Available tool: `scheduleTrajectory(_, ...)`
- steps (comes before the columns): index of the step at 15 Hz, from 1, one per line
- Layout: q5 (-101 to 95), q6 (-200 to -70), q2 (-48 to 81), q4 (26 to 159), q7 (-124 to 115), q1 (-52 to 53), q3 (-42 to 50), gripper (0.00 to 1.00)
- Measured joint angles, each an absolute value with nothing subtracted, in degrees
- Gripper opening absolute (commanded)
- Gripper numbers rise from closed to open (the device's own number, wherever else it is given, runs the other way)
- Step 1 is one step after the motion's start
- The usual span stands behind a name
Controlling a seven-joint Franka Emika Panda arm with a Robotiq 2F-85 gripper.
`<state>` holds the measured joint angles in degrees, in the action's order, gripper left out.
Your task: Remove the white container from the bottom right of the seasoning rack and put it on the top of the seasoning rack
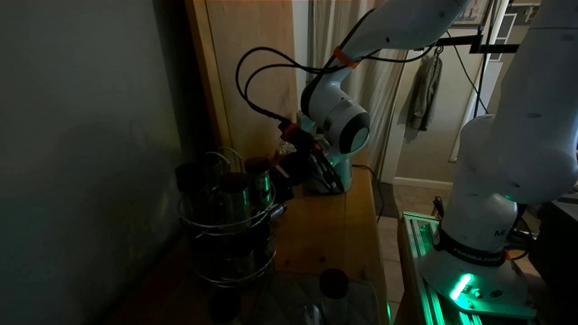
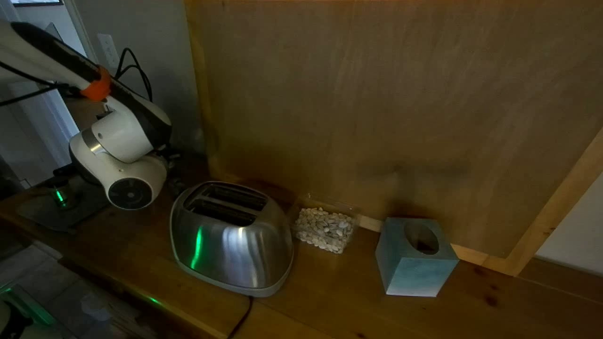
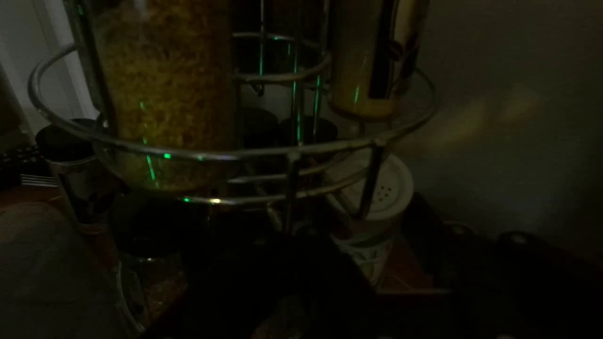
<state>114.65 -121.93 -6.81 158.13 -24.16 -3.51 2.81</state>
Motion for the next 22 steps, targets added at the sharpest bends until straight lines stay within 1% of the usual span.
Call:
scheduleTrajectory(7, 114.69, -114.49, -3.21, 158.13, -24.08, -4.42, 4.83, 0.19)
scheduleTrajectory(8, 114.70, -113.65, -2.76, 158.13, -24.08, -4.53, 5.11, 0.44)
scheduleTrajectory(12, 114.70, -112.08, -1.96, 158.12, -23.92, -4.82, 5.48, 0.44)
scheduleTrajectory(13, 114.70, -112.06, -1.95, 158.12, -23.91, -4.83, 5.49, 0.19)
scheduleTrajectory(22, 117.96, -108.59, 0.68, 158.13, -29.69, -5.38, 6.51, 0.19)
